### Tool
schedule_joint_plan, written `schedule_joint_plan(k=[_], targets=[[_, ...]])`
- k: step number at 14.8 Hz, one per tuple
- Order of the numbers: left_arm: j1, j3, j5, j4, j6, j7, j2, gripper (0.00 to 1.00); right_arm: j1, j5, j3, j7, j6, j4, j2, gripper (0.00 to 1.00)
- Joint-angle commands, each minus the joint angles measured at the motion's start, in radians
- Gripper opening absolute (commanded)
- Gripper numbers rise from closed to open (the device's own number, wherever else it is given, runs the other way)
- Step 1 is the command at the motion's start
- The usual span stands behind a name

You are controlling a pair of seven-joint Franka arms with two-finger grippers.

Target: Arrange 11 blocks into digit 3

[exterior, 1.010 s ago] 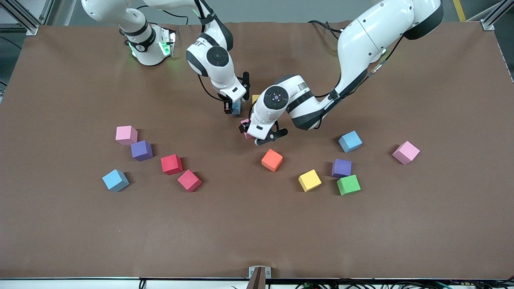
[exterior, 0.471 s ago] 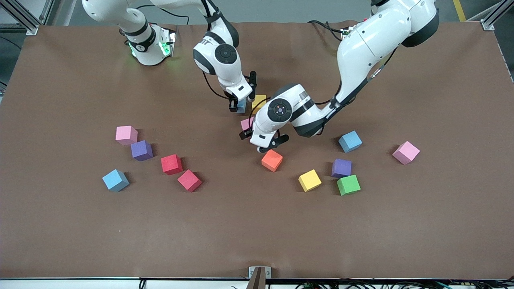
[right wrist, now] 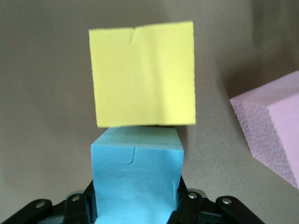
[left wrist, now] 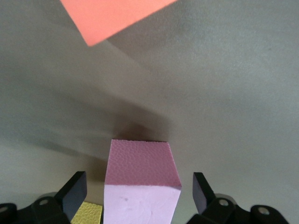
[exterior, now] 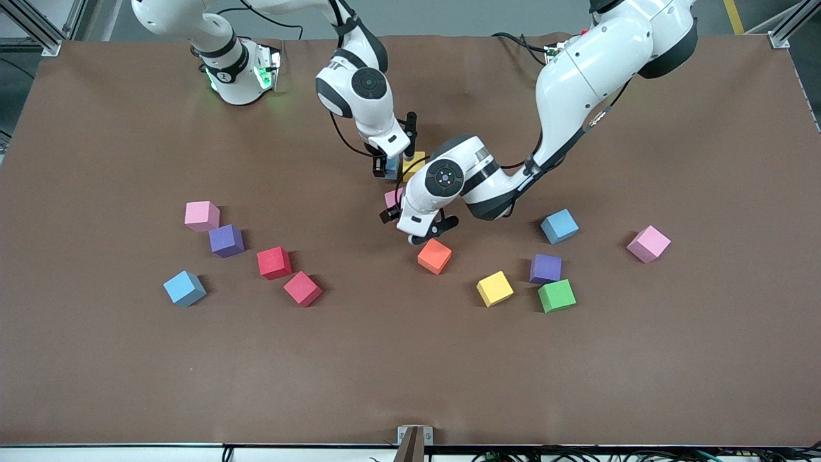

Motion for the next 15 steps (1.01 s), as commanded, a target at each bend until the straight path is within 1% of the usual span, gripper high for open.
schedule_joint_plan(k=[1, 3, 6, 7, 8, 9, 10, 12, 13, 15], targets=[[-0.023, 0.005, -0.021, 0.028, -0.003, 0.023, 0.028, 1.0, 0.034, 0.001, -0.003, 0.028, 0.019, 0.041, 0.069, 0.39], [-0.036, 0.009, -0.021, 0.028, -0.001, 0.015, 0.028, 0.99, 0.036, 0.001, -0.003, 0.028, 0.021, 0.044, 0.07, 0.39], [-0.036, 0.011, -0.01, 0.028, 0.012, 0.032, 0.028, 0.8, 0.031, -0.003, -0.003, 0.028, 0.019, 0.044, 0.072, 0.4], [-0.036, 0.011, -0.009, 0.028, 0.013, 0.032, 0.028, 0.71, 0.03, -0.008, -0.004, 0.028, 0.019, 0.044, 0.072, 0.4], [-0.036, 0.011, -0.009, 0.028, 0.013, 0.032, 0.027, 0.58, 0.03, -0.009, -0.004, 0.028, 0.019, 0.044, 0.072, 0.4], [-0.034, 0.011, -0.01, 0.028, 0.013, 0.026, 0.027, 0.49, 0.028, -0.009, -0.004, 0.027, 0.019, 0.044, 0.072, 0.4], [-0.034, 0.011, -0.01, 0.03, 0.013, 0.019, 0.024, 0.43, 0.027, -0.011, -0.004, 0.027, 0.019, 0.044, 0.072, 0.4], [-0.014, 0.009, -0.016, 0.031, 0.008, 0.012, 0.002, 0.36, 0.027, -0.031, -0.004, 0.025, 0.021, 0.046, 0.072, 0.41], [0.004, 0.008, -0.022, 0.03, -0.007, 0.01, -0.024, 0.34, 0.024, -0.034, -0.004, 0.025, 0.021, 0.048, 0.072, 0.41], [0.067, -0.011, -0.024, 0.028, -0.081, 0.0, -0.074, 0.34, 0.024, -0.037, -0.004, 0.025, 0.021, 0.048, 0.072, 0.42]])
